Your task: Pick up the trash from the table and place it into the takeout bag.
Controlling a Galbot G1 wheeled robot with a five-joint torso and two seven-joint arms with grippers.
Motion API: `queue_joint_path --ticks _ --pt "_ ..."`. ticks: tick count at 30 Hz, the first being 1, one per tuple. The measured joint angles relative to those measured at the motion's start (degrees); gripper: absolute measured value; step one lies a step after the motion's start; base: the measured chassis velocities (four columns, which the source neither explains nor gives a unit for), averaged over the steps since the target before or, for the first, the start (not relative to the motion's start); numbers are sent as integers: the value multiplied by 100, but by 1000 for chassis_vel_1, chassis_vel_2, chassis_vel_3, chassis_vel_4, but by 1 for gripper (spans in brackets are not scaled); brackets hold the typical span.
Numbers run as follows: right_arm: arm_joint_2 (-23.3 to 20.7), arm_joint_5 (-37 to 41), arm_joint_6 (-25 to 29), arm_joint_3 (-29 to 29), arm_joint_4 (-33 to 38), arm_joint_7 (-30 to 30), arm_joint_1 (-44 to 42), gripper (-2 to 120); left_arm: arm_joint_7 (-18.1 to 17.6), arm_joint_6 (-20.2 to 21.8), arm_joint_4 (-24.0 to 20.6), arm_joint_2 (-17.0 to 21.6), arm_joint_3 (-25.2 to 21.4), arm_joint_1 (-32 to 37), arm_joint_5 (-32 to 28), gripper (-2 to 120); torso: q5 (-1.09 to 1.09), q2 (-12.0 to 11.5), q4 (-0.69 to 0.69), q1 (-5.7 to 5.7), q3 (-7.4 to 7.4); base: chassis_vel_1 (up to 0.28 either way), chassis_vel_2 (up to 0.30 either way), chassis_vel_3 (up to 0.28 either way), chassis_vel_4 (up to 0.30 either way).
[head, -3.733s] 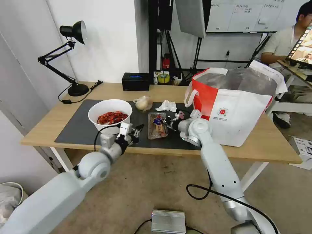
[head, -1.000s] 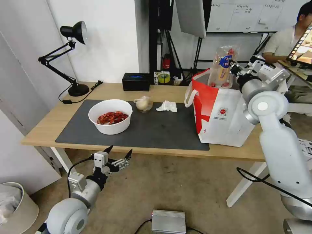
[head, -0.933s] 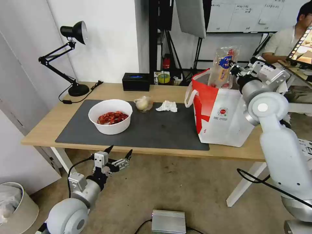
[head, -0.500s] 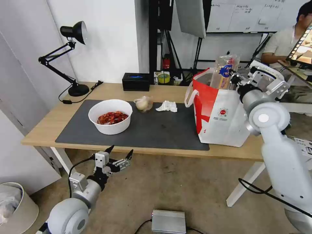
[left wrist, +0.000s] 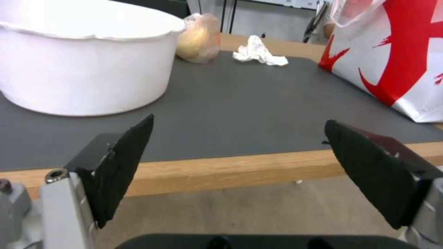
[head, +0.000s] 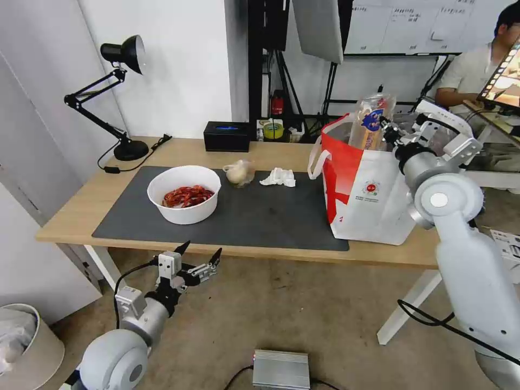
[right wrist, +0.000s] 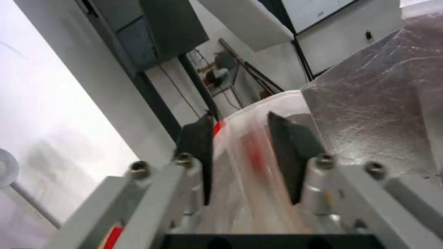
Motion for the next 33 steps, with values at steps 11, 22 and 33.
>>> queue_joint_path --ticks 11,22,33 --pt "61 4 -5 -37 -7 -32 -2 66 -13 0 70 -25 59 -60 -4 100 0 0 0 0 0 0 0 0 0" --pt "-209 729 204 -78 482 -917 -14 99 -18 -7 13 -46 -56 -36 3 100 -1 0 0 0 1 0 0 0 0" --pt "-643 -727 397 -392 1080 -3024 -999 100 -23 -16 -26 141 -300 77 -1 100 1 0 0 0 0 0 0 0 0"
